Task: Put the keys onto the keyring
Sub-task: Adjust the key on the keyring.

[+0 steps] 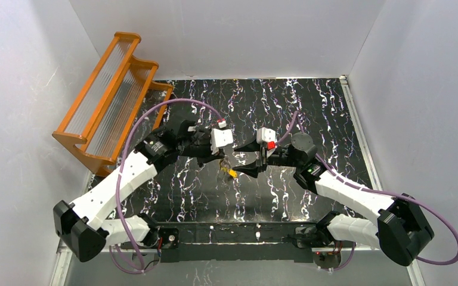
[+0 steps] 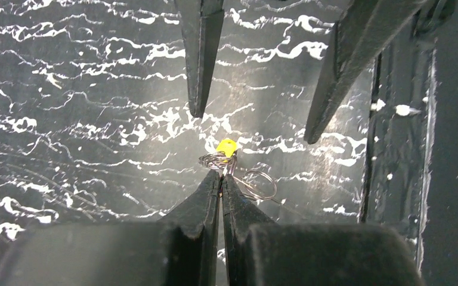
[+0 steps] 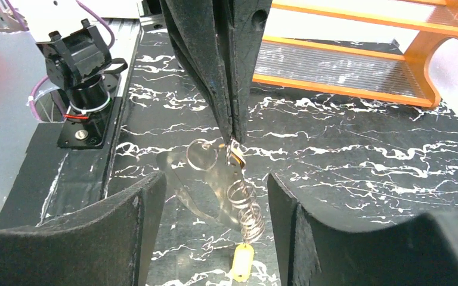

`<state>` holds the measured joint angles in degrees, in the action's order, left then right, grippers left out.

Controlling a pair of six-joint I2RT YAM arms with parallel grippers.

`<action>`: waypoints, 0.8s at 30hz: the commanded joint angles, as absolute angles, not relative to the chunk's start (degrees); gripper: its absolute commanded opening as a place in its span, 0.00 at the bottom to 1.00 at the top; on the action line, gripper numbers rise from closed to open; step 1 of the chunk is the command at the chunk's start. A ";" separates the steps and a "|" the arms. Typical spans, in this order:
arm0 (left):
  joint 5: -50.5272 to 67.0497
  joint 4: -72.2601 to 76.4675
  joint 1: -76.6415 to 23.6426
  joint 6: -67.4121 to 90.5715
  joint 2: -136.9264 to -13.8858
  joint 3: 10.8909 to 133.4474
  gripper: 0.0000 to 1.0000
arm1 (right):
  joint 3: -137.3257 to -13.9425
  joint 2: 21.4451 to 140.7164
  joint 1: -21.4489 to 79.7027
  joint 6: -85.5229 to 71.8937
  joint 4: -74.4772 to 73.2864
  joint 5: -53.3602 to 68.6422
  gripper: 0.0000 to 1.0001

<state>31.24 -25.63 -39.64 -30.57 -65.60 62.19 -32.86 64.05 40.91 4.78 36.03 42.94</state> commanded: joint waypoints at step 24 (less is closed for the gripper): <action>17.02 -51.97 -45.67 -42.44 -78.72 84.74 0.00 | -34.06 80.56 43.97 -12.71 68.91 44.13 0.34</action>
<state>14.90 -53.60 -45.30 -43.27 -81.54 85.38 -32.84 79.85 43.51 -11.51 62.89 43.57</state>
